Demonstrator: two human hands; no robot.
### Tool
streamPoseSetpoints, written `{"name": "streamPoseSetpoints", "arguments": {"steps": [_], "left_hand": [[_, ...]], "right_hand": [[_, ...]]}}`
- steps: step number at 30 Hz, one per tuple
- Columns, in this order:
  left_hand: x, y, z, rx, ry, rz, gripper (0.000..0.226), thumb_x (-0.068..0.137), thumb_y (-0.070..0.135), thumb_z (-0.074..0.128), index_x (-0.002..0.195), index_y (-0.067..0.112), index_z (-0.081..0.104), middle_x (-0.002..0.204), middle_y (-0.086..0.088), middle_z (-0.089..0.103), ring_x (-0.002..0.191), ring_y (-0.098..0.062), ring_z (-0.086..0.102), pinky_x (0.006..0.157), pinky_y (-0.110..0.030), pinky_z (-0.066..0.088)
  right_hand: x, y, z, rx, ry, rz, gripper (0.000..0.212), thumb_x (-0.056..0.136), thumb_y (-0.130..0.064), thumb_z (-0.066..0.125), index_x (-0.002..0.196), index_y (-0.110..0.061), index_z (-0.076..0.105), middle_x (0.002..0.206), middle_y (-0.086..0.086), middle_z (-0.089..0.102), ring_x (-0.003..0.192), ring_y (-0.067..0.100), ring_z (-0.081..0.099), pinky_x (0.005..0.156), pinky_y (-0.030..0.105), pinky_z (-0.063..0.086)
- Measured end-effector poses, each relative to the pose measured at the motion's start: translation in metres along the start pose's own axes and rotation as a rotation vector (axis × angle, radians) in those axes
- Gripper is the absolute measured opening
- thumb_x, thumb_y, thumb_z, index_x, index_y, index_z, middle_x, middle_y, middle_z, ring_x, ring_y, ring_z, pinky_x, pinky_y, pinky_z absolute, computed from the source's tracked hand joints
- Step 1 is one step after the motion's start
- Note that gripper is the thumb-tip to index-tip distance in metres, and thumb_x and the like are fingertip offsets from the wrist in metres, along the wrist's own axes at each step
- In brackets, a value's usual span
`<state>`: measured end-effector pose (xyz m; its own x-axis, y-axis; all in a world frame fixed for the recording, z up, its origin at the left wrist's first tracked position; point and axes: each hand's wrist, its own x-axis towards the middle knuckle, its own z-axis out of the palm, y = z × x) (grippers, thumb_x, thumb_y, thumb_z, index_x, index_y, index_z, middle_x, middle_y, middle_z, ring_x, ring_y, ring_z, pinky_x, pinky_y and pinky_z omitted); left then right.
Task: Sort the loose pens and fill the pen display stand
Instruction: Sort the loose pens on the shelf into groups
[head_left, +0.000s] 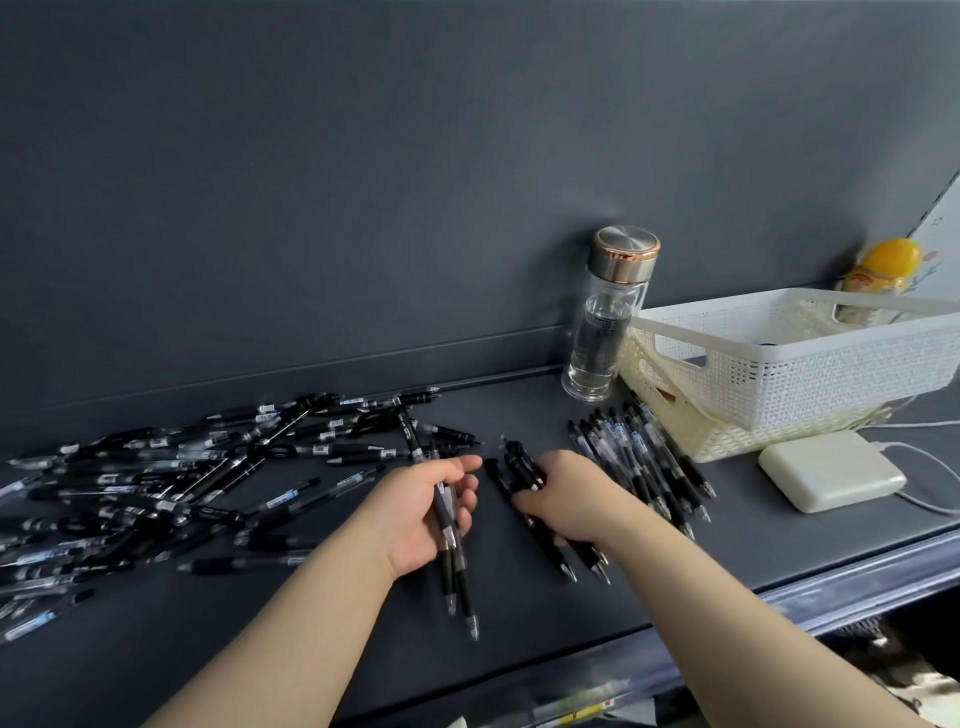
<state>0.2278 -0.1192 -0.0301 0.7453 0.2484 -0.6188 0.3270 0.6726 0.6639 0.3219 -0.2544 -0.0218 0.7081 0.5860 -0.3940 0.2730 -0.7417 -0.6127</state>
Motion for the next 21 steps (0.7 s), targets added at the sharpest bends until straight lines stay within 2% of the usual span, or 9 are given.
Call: {"name": "streamPoseSetpoints", "arguments": {"steps": [1, 3, 5, 7, 12, 15, 17, 19, 21], "left_hand": [[0.000, 0.001, 0.001, 0.020, 0.023, -0.002, 0.026, 0.090, 0.000, 0.042, 0.103, 0.002, 0.064, 0.068, -0.005, 0.058, 0.051, -0.012, 0.056, 0.042, -0.018, 0.042], [0.000, 0.002, 0.002, 0.038, 0.050, -0.002, 0.025, 0.091, 0.000, 0.043, 0.105, 0.000, 0.064, 0.071, -0.006, 0.061, 0.054, -0.013, 0.060, 0.042, -0.018, 0.044], [-0.001, 0.002, 0.003, 0.039, 0.067, -0.002, 0.025, 0.091, 0.001, 0.045, 0.106, 0.000, 0.064, 0.074, -0.006, 0.063, 0.059, -0.015, 0.062, 0.043, -0.019, 0.046], [-0.001, 0.002, 0.003, 0.026, 0.074, -0.004, 0.024, 0.092, 0.002, 0.047, 0.108, 0.000, 0.064, 0.079, -0.008, 0.064, 0.066, -0.017, 0.063, 0.044, -0.020, 0.048], [-0.006, 0.003, 0.002, 0.004, 0.041, 0.002, 0.024, 0.091, 0.003, 0.052, 0.112, -0.002, 0.064, 0.083, -0.010, 0.066, 0.069, -0.020, 0.066, 0.051, -0.026, 0.055], [-0.008, 0.006, 0.003, -0.054, -0.044, 0.005, 0.028, 0.089, 0.006, 0.057, 0.116, -0.001, 0.063, 0.081, -0.009, 0.067, 0.065, -0.018, 0.064, 0.055, -0.025, 0.055], [-0.008, 0.007, 0.004, -0.091, -0.103, 0.010, 0.030, 0.088, 0.007, 0.059, 0.117, -0.001, 0.064, 0.083, -0.009, 0.068, 0.066, -0.017, 0.065, 0.059, -0.026, 0.056], [-0.009, 0.006, 0.005, -0.116, -0.135, 0.023, 0.027, 0.091, 0.009, 0.056, 0.115, 0.000, 0.065, 0.084, -0.008, 0.068, 0.068, -0.017, 0.066, 0.064, -0.028, 0.056], [-0.010, 0.005, 0.008, -0.140, -0.141, 0.037, 0.024, 0.094, 0.010, 0.052, 0.111, 0.002, 0.067, 0.081, -0.007, 0.069, 0.068, -0.017, 0.067, 0.066, -0.029, 0.057]], "right_hand": [[0.001, 0.000, 0.005, -0.014, 0.028, 0.007, 0.013, 0.083, -0.020, 0.057, 0.079, -0.010, 0.050, 0.059, 0.001, 0.060, 0.039, 0.015, 0.056, 0.043, 0.020, 0.044], [0.002, 0.000, 0.010, -0.099, 0.115, -0.005, 0.022, 0.082, -0.024, 0.059, 0.096, -0.008, 0.053, 0.085, 0.009, 0.064, 0.066, 0.024, 0.065, 0.059, 0.028, 0.051], [0.002, 0.003, 0.010, -0.211, 0.203, -0.020, 0.036, 0.083, -0.026, 0.059, 0.113, -0.006, 0.052, 0.106, 0.012, 0.061, 0.094, 0.028, 0.062, 0.076, 0.031, 0.050], [0.000, 0.007, 0.010, -0.308, 0.262, -0.043, 0.040, 0.085, -0.028, 0.058, 0.118, -0.007, 0.051, 0.114, 0.011, 0.057, 0.106, 0.028, 0.056, 0.083, 0.031, 0.046], [-0.007, 0.016, 0.015, -0.368, 0.287, -0.074, 0.016, 0.088, -0.027, 0.052, 0.092, -0.012, 0.052, 0.100, 0.006, 0.049, 0.096, 0.028, 0.054, 0.069, 0.028, 0.038], [-0.007, 0.016, 0.020, -0.330, 0.237, -0.110, 0.015, 0.088, -0.025, 0.052, 0.081, -0.014, 0.044, 0.087, 0.004, 0.044, 0.086, 0.025, 0.051, 0.067, 0.028, 0.037], [-0.008, 0.015, 0.022, -0.330, 0.259, -0.145, 0.015, 0.089, -0.027, 0.050, 0.082, -0.013, 0.049, 0.090, 0.007, 0.049, 0.089, 0.026, 0.051, 0.070, 0.029, 0.039], [-0.014, 0.012, 0.020, -0.280, 0.352, -0.190, 0.020, 0.090, -0.030, 0.051, 0.099, -0.013, 0.059, 0.099, 0.007, 0.053, 0.096, 0.026, 0.053, 0.078, 0.031, 0.044], [-0.025, 0.006, 0.016, -0.124, 0.409, -0.256, 0.023, 0.090, -0.034, 0.054, 0.104, -0.017, 0.062, 0.097, 0.001, 0.057, 0.089, 0.015, 0.056, 0.075, 0.025, 0.044]]}}
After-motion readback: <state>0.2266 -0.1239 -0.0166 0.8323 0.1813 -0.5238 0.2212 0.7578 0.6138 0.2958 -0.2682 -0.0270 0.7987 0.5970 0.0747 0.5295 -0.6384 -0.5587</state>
